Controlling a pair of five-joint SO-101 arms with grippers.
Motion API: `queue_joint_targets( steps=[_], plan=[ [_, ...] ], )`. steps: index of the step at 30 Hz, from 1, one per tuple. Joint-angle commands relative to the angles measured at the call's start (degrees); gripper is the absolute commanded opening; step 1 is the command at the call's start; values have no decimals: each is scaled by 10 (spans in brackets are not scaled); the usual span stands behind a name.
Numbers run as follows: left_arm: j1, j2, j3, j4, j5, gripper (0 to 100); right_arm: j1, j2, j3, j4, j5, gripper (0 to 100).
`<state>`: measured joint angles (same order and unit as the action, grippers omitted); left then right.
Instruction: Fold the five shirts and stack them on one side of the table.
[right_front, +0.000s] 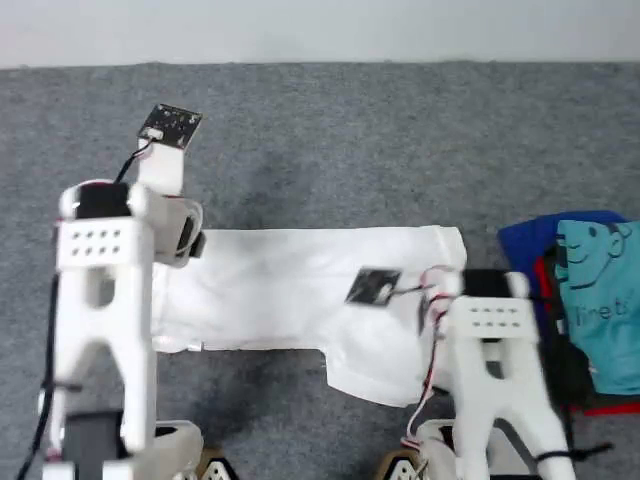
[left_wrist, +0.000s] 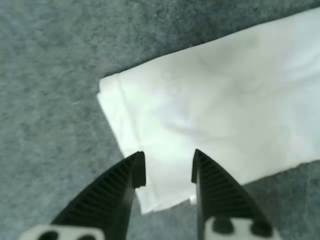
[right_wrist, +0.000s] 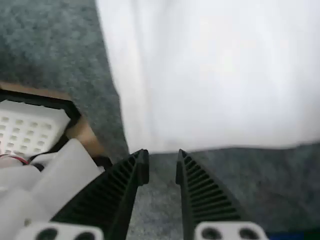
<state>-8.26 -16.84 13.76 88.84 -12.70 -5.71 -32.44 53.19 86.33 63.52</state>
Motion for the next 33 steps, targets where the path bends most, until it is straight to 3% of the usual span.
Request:
queue_joint_targets(
  steps=[1, 6, 12, 29, 33],
  plan=[
    [-54, -84, -19, 31, -18, 156, -68, -1, 28, -44, -50, 140],
    [-118, -124, 41, 31, -18, 156, -169, -1, 49, -62, -110, 180],
    [-132, -159, 112, -6, -18, 156, -253, -1, 69, -73, -144, 168],
    [-130, -212, 131, -14, -18, 156, -262, 3, 204, -290, -160, 161],
    [-130, -212, 131, -14, -18, 156, -262, 2, 236, -333, -160, 43]
  ],
)
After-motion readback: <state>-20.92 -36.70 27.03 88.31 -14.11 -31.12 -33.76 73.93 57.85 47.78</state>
